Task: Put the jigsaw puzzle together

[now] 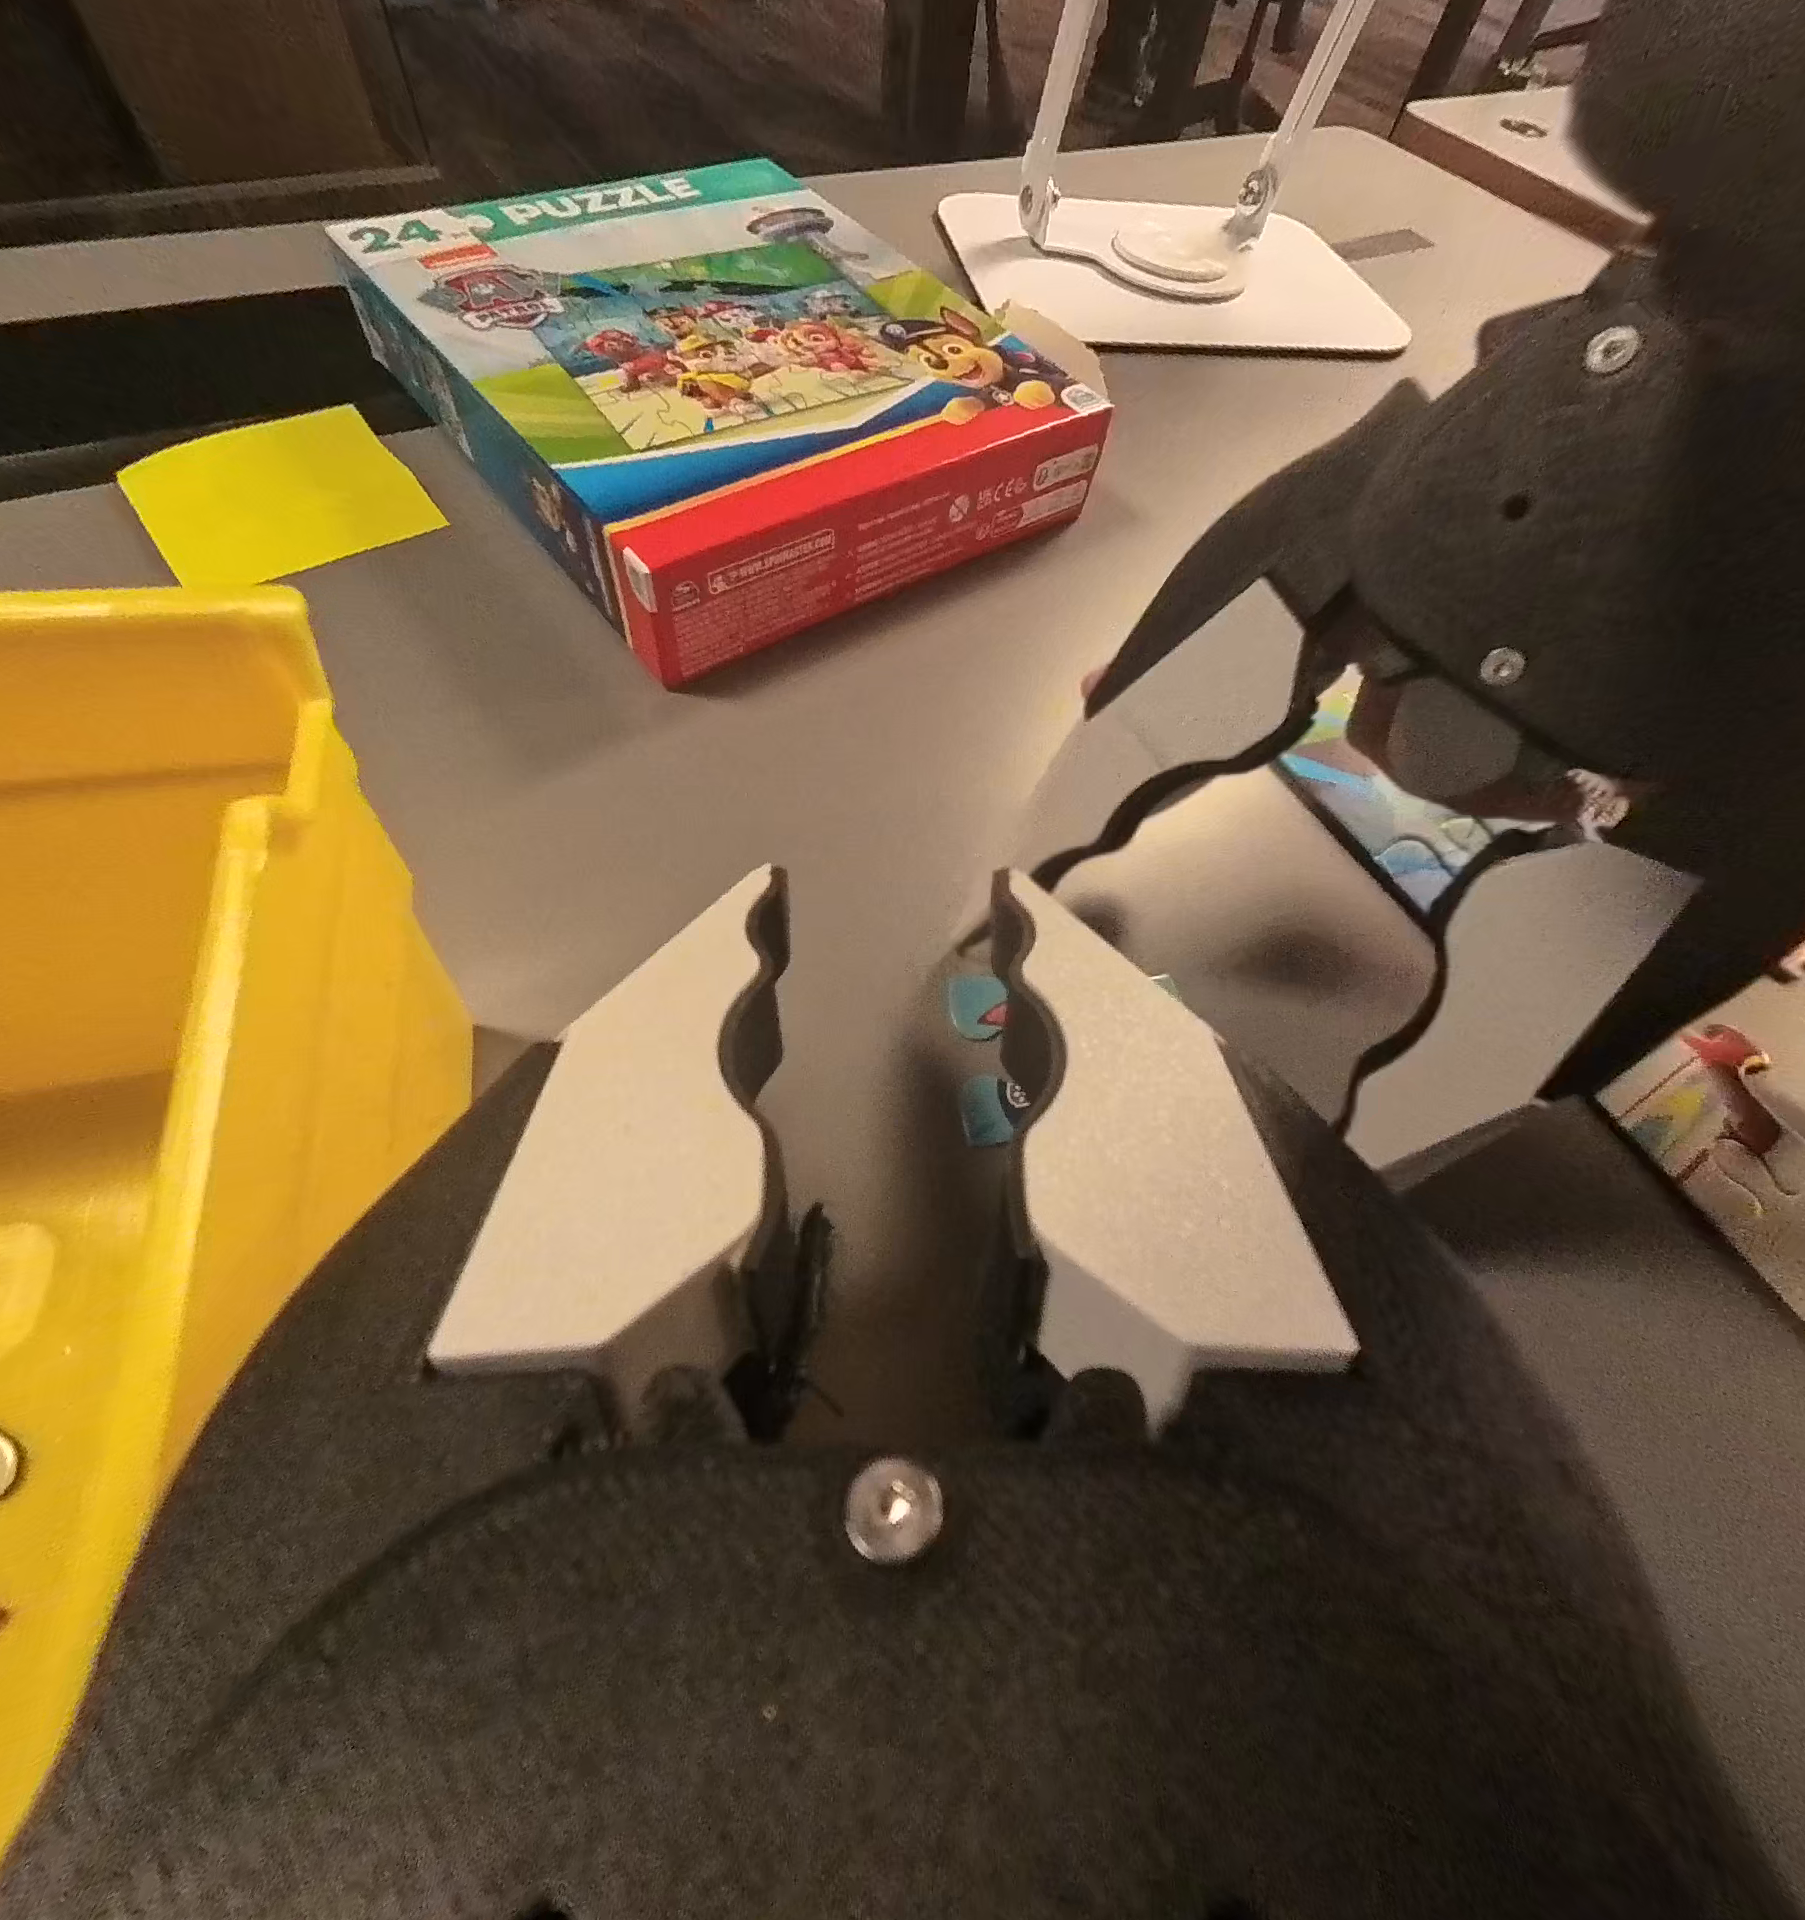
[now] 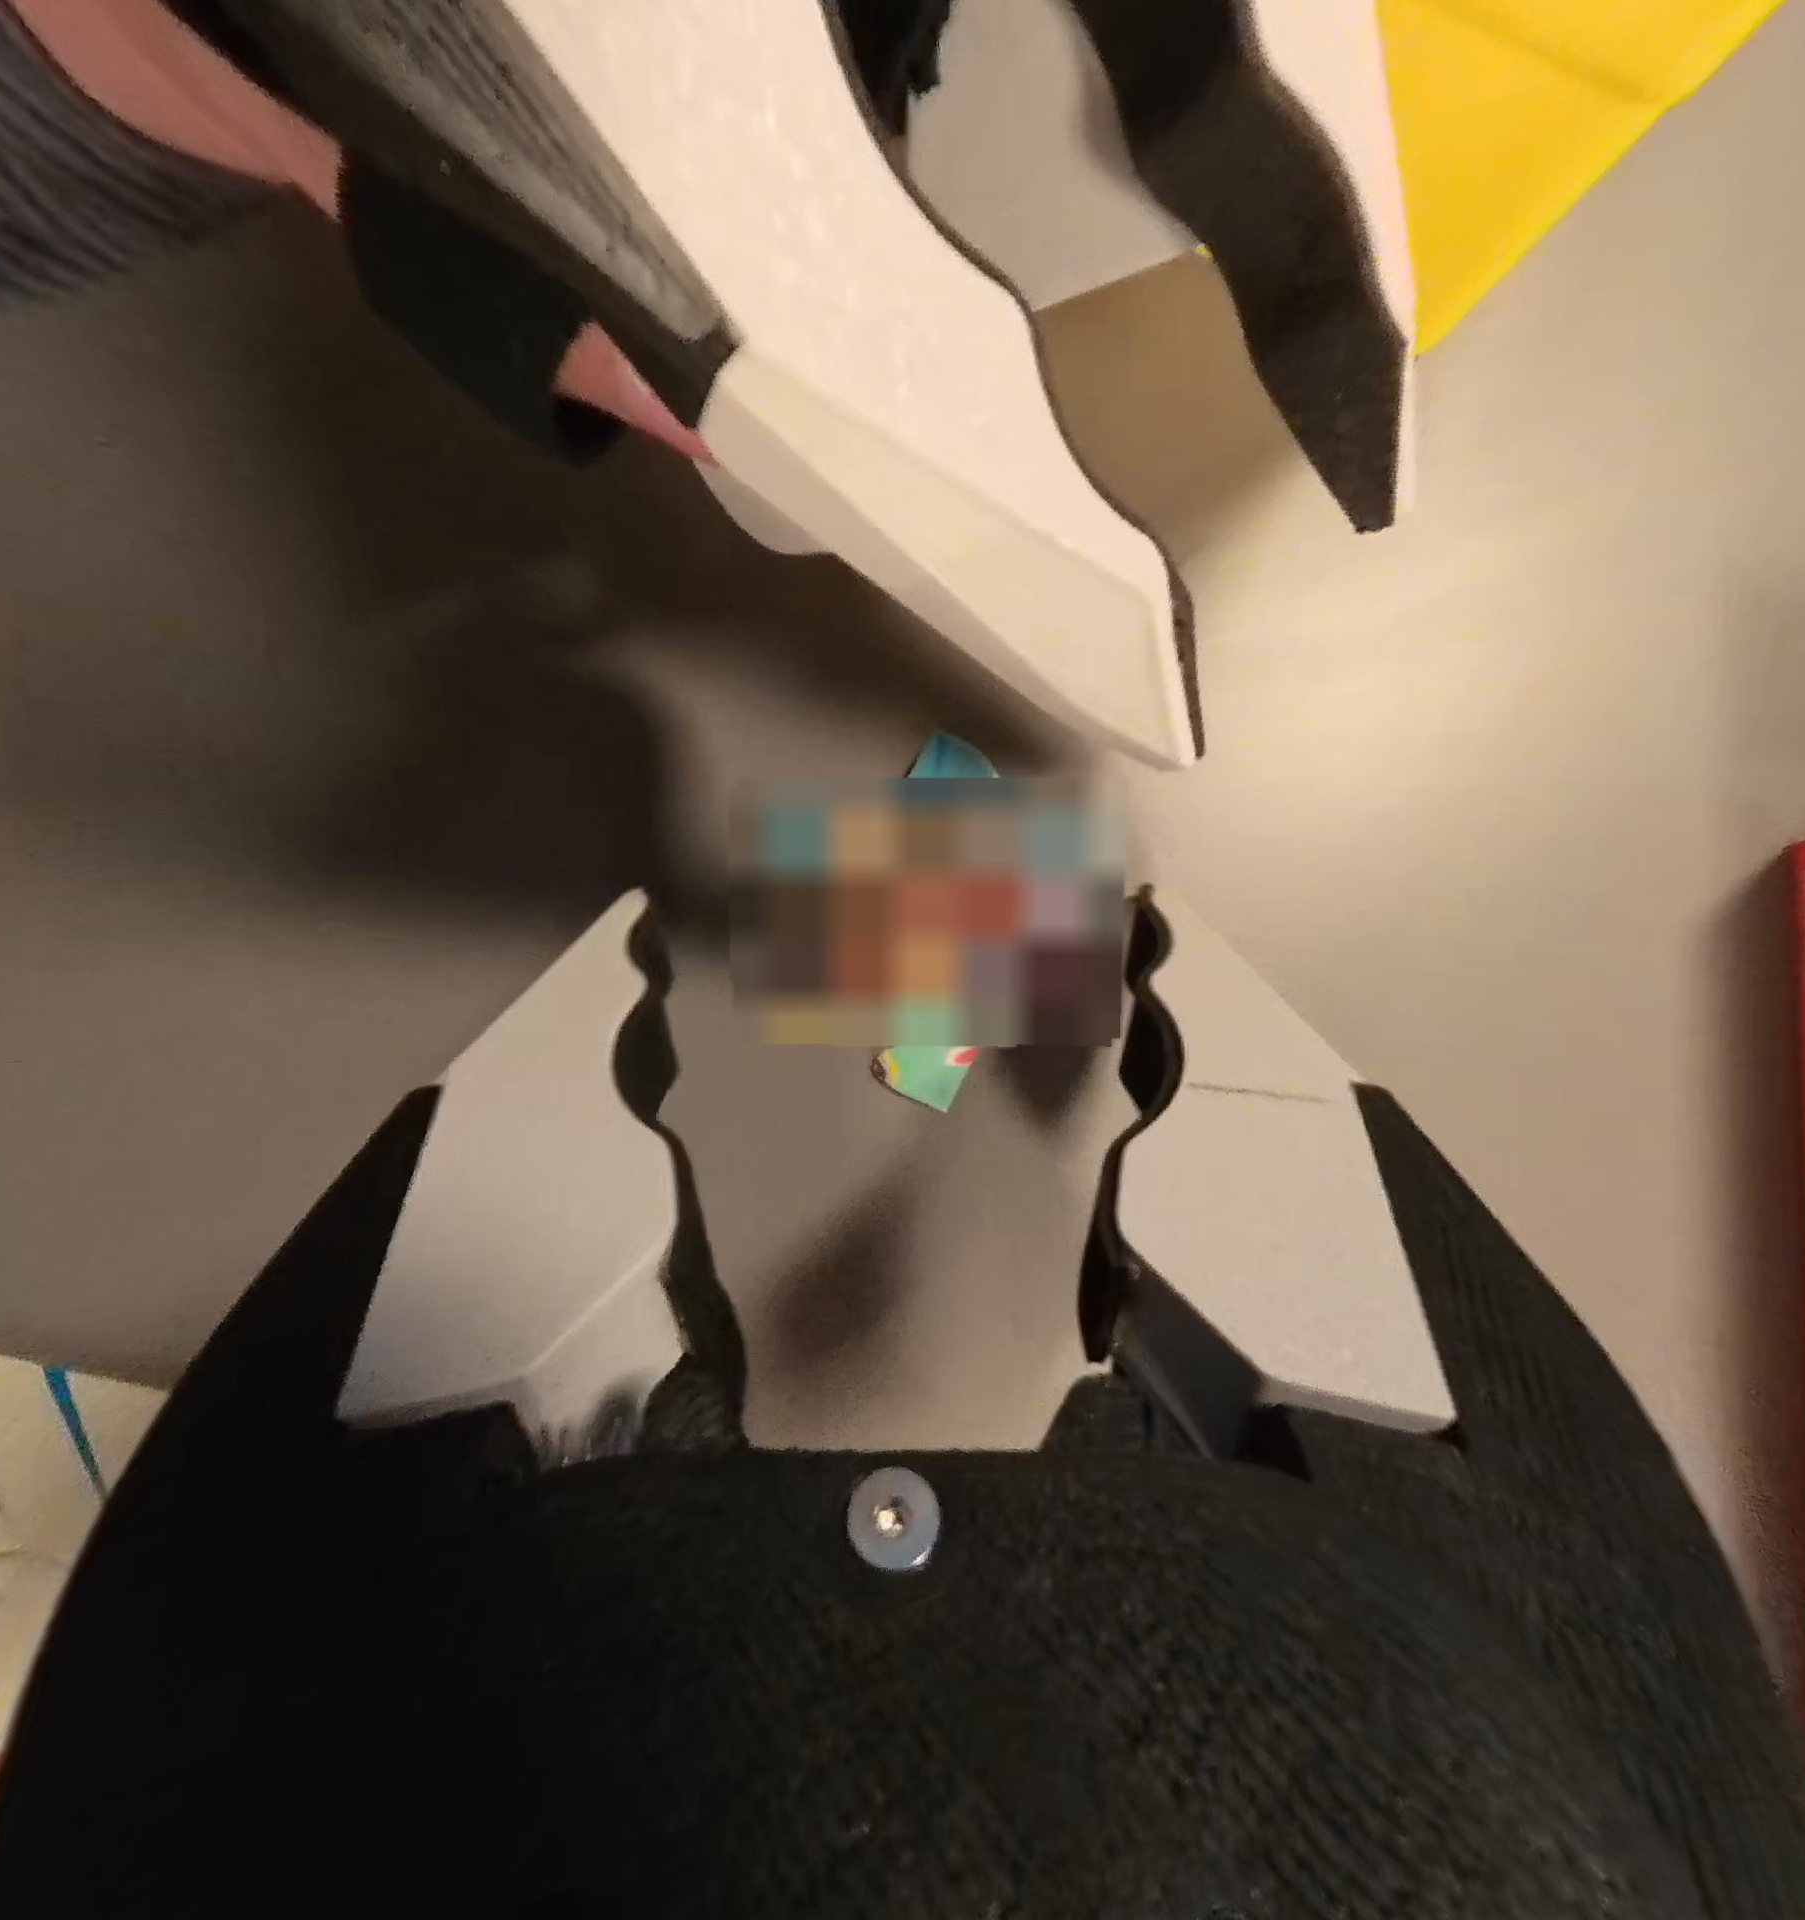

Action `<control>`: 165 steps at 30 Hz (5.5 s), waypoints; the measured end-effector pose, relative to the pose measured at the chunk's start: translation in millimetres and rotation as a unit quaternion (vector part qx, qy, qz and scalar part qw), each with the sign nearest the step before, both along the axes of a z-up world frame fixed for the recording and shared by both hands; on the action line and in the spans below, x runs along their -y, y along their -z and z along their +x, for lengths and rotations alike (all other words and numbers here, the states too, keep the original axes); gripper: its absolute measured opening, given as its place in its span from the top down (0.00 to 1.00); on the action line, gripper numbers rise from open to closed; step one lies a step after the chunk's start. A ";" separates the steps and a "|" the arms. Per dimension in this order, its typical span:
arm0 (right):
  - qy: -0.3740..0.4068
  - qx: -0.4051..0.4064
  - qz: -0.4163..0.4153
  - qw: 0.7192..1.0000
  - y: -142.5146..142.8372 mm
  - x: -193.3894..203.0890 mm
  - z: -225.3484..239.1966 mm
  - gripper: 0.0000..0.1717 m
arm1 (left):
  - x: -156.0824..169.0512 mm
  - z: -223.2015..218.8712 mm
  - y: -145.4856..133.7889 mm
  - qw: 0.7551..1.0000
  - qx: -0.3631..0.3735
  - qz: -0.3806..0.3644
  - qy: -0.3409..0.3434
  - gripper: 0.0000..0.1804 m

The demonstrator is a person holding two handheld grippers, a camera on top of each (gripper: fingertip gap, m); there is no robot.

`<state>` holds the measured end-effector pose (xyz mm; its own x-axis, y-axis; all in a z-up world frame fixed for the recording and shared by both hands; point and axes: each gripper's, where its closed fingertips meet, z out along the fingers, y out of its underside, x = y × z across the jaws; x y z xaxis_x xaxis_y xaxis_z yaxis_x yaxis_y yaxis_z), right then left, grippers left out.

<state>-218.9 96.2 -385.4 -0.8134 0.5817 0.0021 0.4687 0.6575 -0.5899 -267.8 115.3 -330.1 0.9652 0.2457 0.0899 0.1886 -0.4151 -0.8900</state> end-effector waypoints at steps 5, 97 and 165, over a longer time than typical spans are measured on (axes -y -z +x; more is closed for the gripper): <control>0.046 0.009 0.006 0.999 -2.5 -7.4 -5.8 0.71 | -0.2 1.3 -3.0 1.000 0.003 0.007 0.003 0.79; -0.002 -0.062 -0.031 0.998 -2.1 157.6 185.9 0.76 | 179.6 195.6 2.3 0.995 0.080 0.040 0.040 0.78; 0.475 -0.065 -0.541 0.691 -81.6 -135.8 285.5 1.00 | -65.0 307.0 -47.9 0.921 -0.139 0.124 0.343 0.51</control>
<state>66.6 231.9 -303.8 -0.0983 0.5716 -0.8147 0.2818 -0.7691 -0.5736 39.2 180.3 -282.2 0.8796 -0.4251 -0.2134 -0.2923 -0.1292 -0.9476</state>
